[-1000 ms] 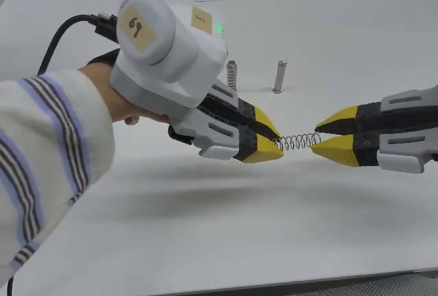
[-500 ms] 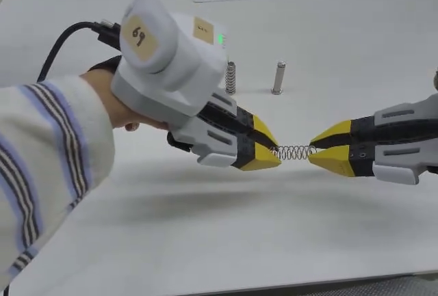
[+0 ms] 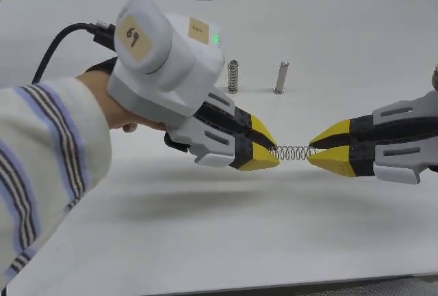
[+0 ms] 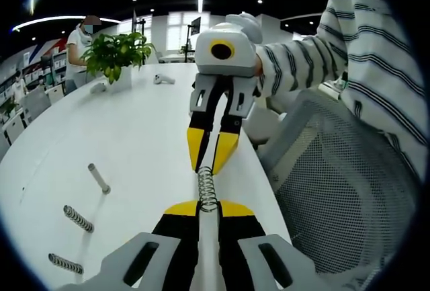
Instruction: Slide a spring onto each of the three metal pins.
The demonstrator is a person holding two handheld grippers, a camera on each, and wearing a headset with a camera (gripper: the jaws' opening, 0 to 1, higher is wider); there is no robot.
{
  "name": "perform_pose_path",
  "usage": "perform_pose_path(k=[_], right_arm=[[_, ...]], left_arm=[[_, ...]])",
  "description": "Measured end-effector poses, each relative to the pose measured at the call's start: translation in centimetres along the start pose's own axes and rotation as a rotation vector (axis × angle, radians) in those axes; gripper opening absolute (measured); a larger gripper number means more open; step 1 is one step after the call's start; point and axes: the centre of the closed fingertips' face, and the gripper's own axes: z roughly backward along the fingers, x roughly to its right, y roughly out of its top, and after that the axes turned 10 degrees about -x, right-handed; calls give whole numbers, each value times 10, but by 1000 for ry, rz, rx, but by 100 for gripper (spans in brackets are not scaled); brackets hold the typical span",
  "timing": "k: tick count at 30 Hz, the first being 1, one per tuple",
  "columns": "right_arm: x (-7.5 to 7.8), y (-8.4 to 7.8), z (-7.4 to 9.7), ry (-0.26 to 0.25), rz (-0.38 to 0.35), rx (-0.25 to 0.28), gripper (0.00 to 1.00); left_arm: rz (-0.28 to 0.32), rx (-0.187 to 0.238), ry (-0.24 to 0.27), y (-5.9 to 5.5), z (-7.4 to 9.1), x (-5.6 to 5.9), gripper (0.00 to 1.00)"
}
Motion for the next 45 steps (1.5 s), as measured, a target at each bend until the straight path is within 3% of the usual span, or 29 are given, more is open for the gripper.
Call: perform_pose_path(k=[6,11,22,36,45], right_arm=[[2,-1,1,-5,10,-28,7],[4,-4,0,-27,48,-97,7],[11,3,7,-73,98,-192,7],[14,16,12,-93,168,-234,7],[10,19,16,-92,180,-302,7]], left_arm=[[5,9,5,-1,-2,0,2],[13,12,19,-1,-5,-1,2],[39,55,79,2,-6,-9,2],[44,90,121,4,-5,-15,2],[51,113,122,7,-11,-12,2]])
